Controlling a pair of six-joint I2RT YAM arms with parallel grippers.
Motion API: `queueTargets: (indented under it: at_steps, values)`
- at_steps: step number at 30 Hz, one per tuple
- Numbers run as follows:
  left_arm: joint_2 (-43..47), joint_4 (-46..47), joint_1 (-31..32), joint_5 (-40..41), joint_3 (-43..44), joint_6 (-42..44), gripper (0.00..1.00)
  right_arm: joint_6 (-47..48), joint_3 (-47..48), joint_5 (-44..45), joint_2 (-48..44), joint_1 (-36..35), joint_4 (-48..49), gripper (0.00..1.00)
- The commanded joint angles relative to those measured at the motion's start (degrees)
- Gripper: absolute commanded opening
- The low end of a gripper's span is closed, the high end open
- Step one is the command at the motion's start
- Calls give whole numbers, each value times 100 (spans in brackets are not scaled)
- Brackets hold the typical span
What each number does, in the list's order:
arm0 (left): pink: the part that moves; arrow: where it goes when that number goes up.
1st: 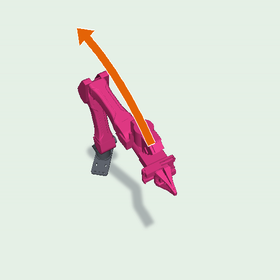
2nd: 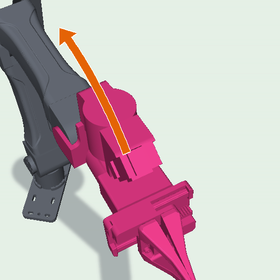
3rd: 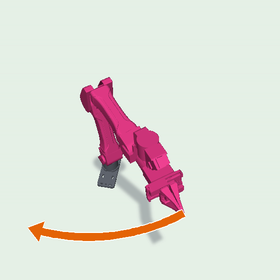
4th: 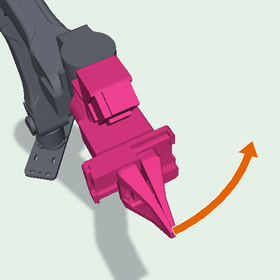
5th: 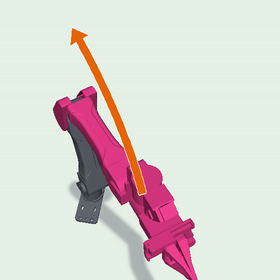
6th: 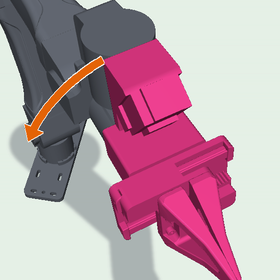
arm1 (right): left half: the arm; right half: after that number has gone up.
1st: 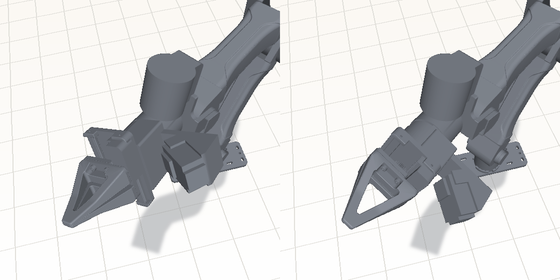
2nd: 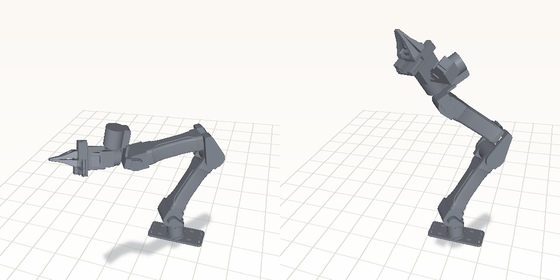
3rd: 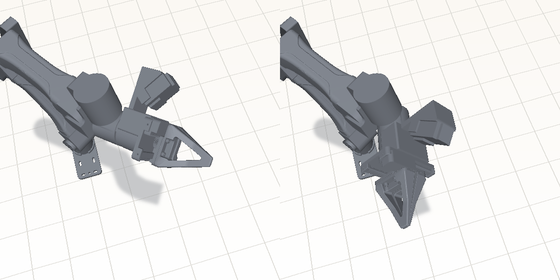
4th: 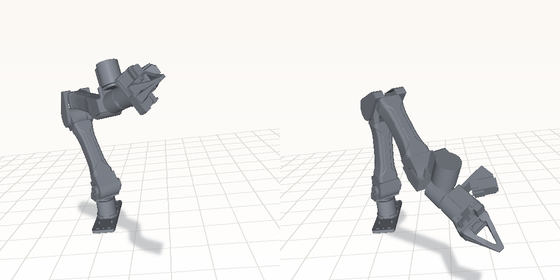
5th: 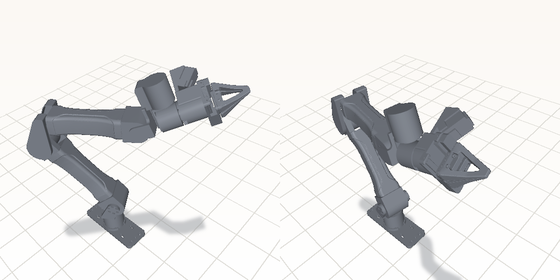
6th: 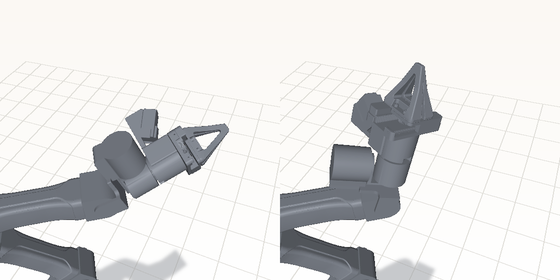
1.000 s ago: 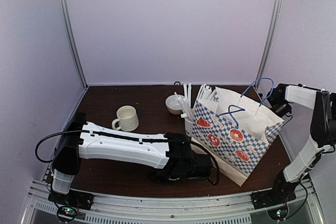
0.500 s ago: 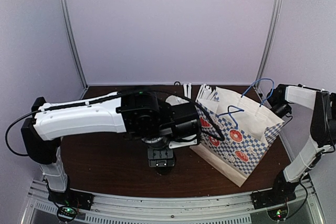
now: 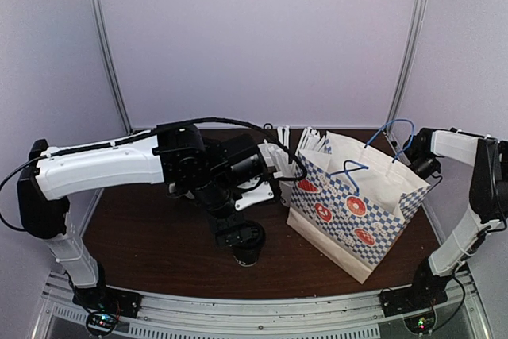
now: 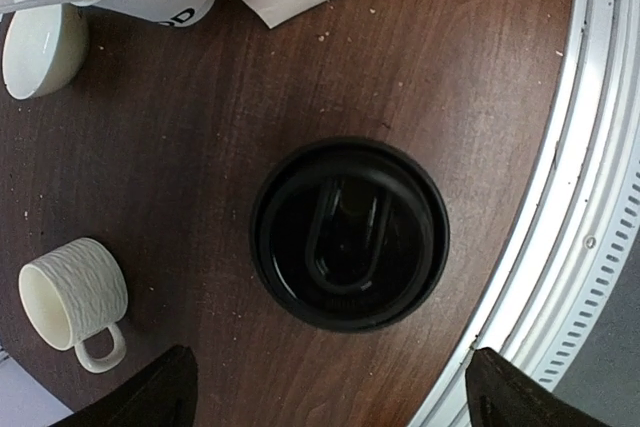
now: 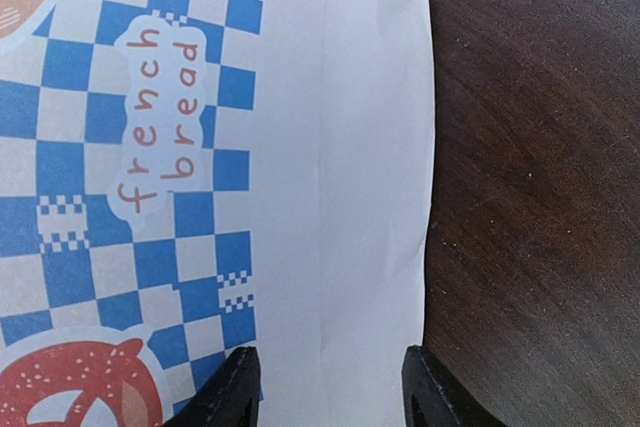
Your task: Pack the takeout coffee
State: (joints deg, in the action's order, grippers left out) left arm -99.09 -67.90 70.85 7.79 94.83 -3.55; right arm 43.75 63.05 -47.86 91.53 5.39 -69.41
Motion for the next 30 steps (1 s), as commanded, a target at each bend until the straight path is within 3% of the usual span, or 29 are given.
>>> queueTargets:
  at_steps: [1,17,30]
  values:
    - [35,546,-100,-436,-76,38,98,71,-86,-14,-139,-3,-32,53]
    - [-428,705,-143,-164,-266,570,96,46,-38,-74,14,-3,-28,53]
    - [-574,703,-272,-380,-395,680,89,44,-56,-57,19,-3,-7,53]
